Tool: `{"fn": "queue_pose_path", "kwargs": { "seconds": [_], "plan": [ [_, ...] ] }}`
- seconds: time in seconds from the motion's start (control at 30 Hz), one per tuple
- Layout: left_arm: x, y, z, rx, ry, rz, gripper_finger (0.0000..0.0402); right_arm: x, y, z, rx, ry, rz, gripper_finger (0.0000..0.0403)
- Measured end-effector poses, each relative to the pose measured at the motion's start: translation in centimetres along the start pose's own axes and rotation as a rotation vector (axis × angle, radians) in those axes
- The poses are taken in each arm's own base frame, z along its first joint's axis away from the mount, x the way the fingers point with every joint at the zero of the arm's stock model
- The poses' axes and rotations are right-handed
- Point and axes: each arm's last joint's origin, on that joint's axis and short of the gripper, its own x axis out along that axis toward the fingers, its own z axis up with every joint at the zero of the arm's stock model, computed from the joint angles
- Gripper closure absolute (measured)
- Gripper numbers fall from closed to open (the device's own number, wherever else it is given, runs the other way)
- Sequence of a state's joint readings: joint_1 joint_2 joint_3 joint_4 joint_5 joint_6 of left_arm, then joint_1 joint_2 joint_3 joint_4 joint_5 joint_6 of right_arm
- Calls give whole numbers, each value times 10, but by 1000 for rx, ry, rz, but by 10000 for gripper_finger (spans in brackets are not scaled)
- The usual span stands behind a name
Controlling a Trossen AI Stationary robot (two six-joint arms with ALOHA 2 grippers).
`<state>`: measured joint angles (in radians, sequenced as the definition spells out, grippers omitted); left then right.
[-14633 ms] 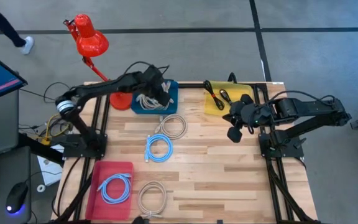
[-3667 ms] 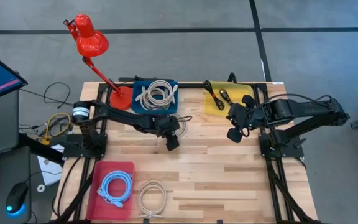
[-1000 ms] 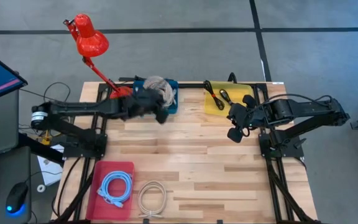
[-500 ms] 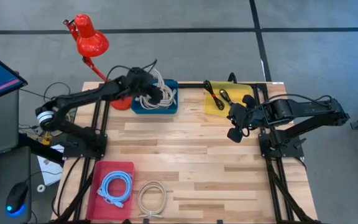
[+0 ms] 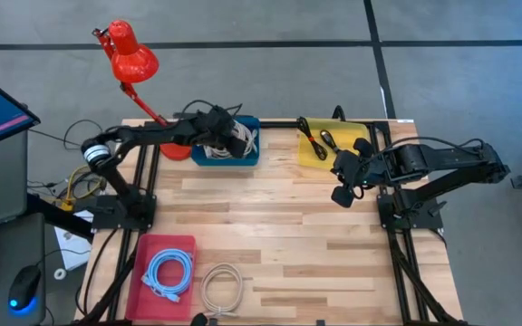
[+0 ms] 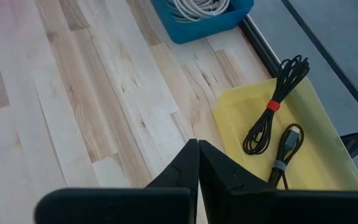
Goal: Pick & Place USB Port
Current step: Put the brown display cable into the blue bin
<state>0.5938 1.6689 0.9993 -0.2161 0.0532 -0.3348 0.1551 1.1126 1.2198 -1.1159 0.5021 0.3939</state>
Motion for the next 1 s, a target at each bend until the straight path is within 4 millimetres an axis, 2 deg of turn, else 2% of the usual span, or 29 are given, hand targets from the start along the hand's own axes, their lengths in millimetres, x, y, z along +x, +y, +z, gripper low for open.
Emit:
{"fn": "queue_pose_path", "kwargs": {
  "seconds": [0.07, 0.3, 0.47, 0.63, 0.8, 1.0],
  "plan": [
    [3, 0, -1, -15, 5, 2, 356, 0, 0, 0, 0, 1, 1, 403],
    [1, 0, 0, -21, 1, 0, 261, 0, 0, 0, 0, 2, 2, 403],
    [-8, -3, 3, -14, -22, -12, 223, 0, 0, 0, -2, 4, 2, 403],
    [-30, -7, 10, -6, -88, -35, 223, 0, 0, -1, -3, 6, 1, 403],
    [-66, -17, 13, 9, -152, -72, 246, 0, 0, -1, -3, 6, 1, 403],
    [-113, -52, -5, 95, -160, -182, 280, 0, 0, -1, -3, 6, 1, 403]
  ]
}}
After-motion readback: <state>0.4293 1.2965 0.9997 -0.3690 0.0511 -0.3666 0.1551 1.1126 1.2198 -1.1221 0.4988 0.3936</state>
